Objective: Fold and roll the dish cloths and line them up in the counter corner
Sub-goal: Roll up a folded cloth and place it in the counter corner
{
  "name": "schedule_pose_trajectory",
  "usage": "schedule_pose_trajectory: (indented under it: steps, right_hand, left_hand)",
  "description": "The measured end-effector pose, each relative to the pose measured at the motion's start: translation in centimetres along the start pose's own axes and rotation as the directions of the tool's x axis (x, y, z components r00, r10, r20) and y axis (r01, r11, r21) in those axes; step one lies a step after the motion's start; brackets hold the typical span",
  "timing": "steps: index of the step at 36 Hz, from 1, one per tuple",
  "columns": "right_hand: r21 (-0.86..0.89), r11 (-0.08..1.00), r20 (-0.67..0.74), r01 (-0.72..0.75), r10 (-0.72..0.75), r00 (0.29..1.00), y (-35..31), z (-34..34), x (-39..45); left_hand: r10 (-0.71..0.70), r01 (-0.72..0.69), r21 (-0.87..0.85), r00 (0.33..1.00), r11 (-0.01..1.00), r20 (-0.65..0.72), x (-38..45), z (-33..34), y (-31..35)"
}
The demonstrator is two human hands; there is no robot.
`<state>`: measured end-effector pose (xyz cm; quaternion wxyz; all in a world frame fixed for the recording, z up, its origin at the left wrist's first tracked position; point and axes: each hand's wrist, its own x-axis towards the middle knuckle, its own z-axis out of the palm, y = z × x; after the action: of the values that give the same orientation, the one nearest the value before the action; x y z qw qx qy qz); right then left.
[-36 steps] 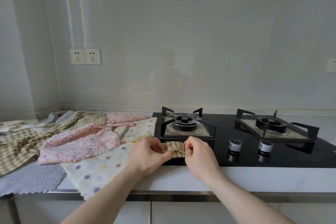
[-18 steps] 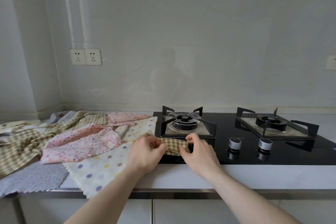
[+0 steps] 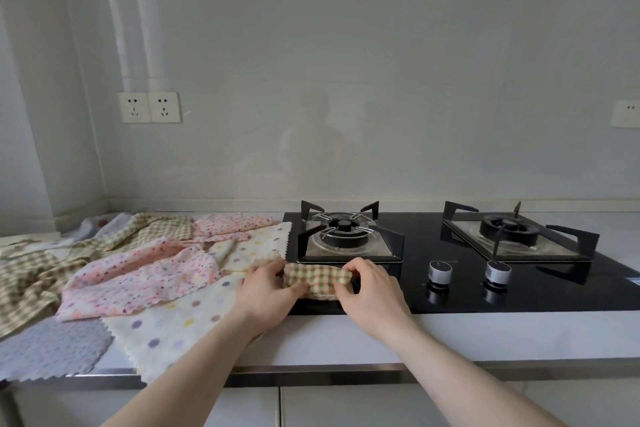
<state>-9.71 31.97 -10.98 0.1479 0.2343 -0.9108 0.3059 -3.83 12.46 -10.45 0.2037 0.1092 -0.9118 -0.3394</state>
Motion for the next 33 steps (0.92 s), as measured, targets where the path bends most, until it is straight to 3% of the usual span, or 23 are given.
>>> schedule_pose_trajectory:
  steps: [5,10,16,21,24,26,29,31,33]
  right_hand:
    - [0.136,0.99,0.031,-0.026,0.022,0.999,0.0,-0.4,-0.3]
    - [0.285,0.958,0.033,-0.033,0.025,0.999,-0.1,-0.7,-0.6]
    - [0.359,0.932,0.054,-0.044,0.026,0.998,0.0,-0.5,-0.3]
    - [0.316,0.942,0.083,-0.11,0.088,0.993,-0.7,-1.0,-0.1]
    - [0.324,0.927,0.127,-0.189,0.156,0.98,-1.3,-1.8,0.3]
    - [0.318,0.915,0.146,-0.249,0.212,0.966,-2.0,-2.6,0.5]
    - [0.398,0.809,0.264,-0.432,0.35,0.899,-4.0,-4.9,1.0]
    - [0.47,0.713,0.342,-0.52,0.396,0.852,-6.0,-7.7,1.5]
    - [0.516,0.662,0.371,-0.544,0.4,0.838,-8.1,-11.5,1.7]
  left_hand:
    - [0.013,0.01,-0.353,0.998,0.936,0.064,-0.3,-0.2,-0.8]
    - [-0.028,0.031,-0.455,1.0,0.89,0.014,-0.3,0.0,-0.4]
    - [0.035,-0.035,-0.254,0.999,0.966,-0.004,0.1,0.3,-0.6]
    - [-0.037,0.048,-0.225,0.998,0.973,0.055,0.2,-0.5,-0.3]
    - [-0.141,0.194,-0.275,0.969,0.942,0.201,0.7,-2.1,1.1]
    - [-0.205,0.332,-0.312,0.904,0.89,0.376,1.6,-3.9,2.7]
    - [-0.272,0.407,-0.195,0.83,0.892,0.487,2.6,-6.6,5.4]
    - [-0.257,0.326,-0.085,0.858,0.942,0.444,2.8,-9.0,8.0]
    - [-0.203,0.268,-0.098,0.881,0.958,0.426,3.0,-11.8,10.8]
